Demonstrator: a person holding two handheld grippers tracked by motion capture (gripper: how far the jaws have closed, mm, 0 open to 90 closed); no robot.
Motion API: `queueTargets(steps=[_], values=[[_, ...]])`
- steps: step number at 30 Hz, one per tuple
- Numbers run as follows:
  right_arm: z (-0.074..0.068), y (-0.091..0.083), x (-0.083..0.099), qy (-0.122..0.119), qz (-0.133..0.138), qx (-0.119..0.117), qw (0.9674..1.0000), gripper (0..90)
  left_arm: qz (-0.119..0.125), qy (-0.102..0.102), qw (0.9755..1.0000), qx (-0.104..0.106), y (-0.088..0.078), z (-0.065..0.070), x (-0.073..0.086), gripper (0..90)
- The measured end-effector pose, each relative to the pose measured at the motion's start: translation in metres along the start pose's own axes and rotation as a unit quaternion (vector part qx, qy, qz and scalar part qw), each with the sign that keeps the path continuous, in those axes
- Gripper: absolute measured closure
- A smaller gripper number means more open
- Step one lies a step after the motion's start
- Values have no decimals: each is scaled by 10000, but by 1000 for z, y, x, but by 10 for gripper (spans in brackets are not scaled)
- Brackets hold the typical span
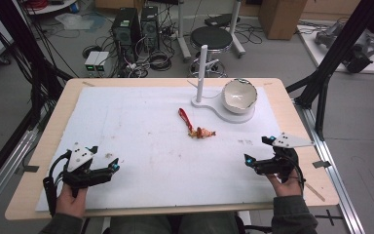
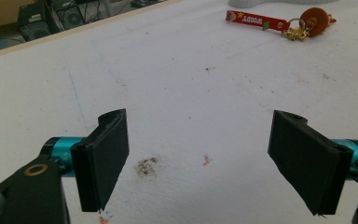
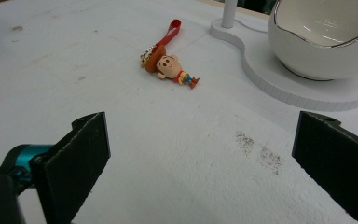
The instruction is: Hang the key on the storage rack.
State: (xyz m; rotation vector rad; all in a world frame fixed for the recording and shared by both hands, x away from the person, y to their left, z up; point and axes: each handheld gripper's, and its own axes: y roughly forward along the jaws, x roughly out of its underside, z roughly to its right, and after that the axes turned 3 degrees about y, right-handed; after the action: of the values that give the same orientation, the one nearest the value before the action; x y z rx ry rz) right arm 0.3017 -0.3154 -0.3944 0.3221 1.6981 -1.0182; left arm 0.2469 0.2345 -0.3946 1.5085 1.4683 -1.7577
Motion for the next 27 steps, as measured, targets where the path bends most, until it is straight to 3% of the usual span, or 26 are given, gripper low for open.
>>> queueTargets(steps=[14,27], values=[[1,5,1,40,-72,-4,10000,30,27,-2,10000,11,1,0,1,208],[-4,7,-1,-74,-90,-34,9999,30,73,-41,10000,-8,-3,0,1,207]])
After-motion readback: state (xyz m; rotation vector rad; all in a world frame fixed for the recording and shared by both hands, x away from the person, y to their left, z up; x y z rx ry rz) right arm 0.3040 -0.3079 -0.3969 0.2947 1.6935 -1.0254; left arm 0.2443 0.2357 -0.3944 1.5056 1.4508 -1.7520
